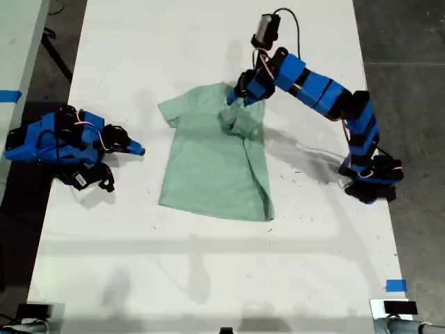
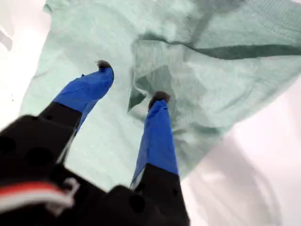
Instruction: Fold t-shirt
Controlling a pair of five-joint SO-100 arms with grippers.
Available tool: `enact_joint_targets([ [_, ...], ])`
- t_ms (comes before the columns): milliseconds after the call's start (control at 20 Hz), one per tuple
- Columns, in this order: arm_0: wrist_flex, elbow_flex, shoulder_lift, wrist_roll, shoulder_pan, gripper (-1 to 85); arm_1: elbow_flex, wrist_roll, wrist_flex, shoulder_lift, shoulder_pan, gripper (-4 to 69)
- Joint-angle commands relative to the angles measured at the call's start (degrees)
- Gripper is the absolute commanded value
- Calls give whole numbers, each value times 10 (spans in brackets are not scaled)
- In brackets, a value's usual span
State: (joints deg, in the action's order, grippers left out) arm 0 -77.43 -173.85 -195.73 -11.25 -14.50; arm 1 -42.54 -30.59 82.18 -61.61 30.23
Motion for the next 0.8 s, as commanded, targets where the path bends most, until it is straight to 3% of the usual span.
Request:
enact_joint_targets([
  [0, -7, 4, -3, 8, -4, 0, -11, -26, 55, -143, 18, 186],
  [150, -7, 5, -3, 9, -9, 3, -181, -31, 60, -294, 34, 162],
  [200, -7, 5, -3, 9, -11, 5, -263, -30, 44, -352, 40, 121],
  [450, -7, 5, -3, 19, -21, 0, -686, 12, -90, -657, 44, 3],
  [750, -8, 148, 103, 8, -93, 0, -896, 96, -173, -767, -47, -7],
])
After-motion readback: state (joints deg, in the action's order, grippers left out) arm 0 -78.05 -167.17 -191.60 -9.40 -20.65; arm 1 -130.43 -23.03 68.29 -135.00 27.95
